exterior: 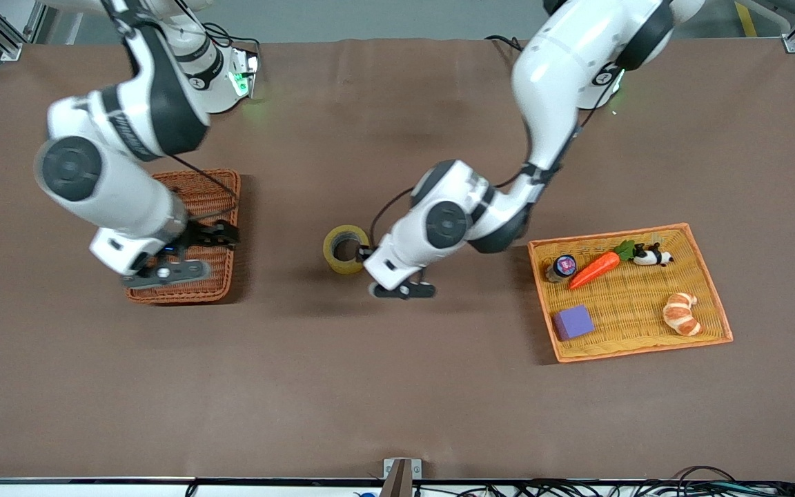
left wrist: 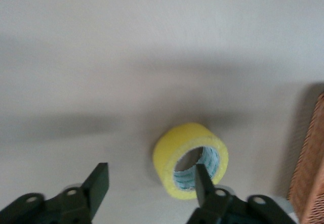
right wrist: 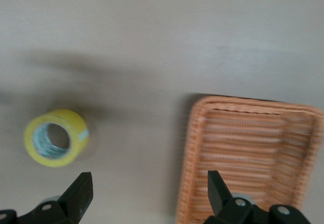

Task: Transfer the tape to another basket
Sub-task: 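Set the tape down mid-table while the right gripper reaches toward it, then grasp the tape with the right gripper while the left gripper withdraws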

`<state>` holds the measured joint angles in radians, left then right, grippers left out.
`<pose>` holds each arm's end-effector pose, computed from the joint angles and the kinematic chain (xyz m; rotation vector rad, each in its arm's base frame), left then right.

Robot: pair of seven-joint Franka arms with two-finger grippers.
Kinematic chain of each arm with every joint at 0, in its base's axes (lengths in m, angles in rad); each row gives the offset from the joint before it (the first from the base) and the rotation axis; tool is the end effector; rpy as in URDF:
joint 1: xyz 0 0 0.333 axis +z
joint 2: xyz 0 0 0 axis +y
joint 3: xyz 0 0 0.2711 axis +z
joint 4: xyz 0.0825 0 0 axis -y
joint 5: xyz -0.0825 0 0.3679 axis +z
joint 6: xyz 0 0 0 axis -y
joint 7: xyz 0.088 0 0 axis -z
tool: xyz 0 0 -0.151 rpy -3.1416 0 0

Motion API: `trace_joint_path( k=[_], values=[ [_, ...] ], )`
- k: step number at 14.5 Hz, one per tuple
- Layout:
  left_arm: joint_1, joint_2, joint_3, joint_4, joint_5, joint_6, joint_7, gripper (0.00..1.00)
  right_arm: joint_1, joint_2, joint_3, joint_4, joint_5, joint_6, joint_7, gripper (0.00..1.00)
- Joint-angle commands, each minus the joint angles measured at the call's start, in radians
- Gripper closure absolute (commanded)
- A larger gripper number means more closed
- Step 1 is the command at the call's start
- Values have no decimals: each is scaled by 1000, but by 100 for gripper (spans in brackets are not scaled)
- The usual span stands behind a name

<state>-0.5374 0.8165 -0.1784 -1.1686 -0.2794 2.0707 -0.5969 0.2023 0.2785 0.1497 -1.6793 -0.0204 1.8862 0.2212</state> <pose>0.5524 -0.4735 0.2559 2.7741 0.0928 -0.2177 0.5679 0.2015 0.3533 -3.1308 -0.2093 0.1128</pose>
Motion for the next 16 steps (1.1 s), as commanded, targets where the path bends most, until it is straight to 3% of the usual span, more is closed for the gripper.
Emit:
trace_joint_path(
  k=[1,2,6,9,13,16],
  values=[
    [108,-129,2,-46,-7,-98,25,8,58,33,36,-71,-22,127,171,0],
    [134,-181,2,-72,15,-116,34,1,89,63,37,-76,-32,166,211,0],
    [232,-440,-1,-250,244,-199,35,0,172,191,37,-77,-81,248,288,0],
    [301,-568,-1,-327,258,-245,81,0,198,264,37,-101,-82,326,288,0],
    [405,-724,-10,-449,313,-262,169,0,198,265,36,-241,-87,542,288,0],
    [468,-851,-3,-551,296,-262,308,0,206,266,37,-261,-89,571,299,0]
  ],
)
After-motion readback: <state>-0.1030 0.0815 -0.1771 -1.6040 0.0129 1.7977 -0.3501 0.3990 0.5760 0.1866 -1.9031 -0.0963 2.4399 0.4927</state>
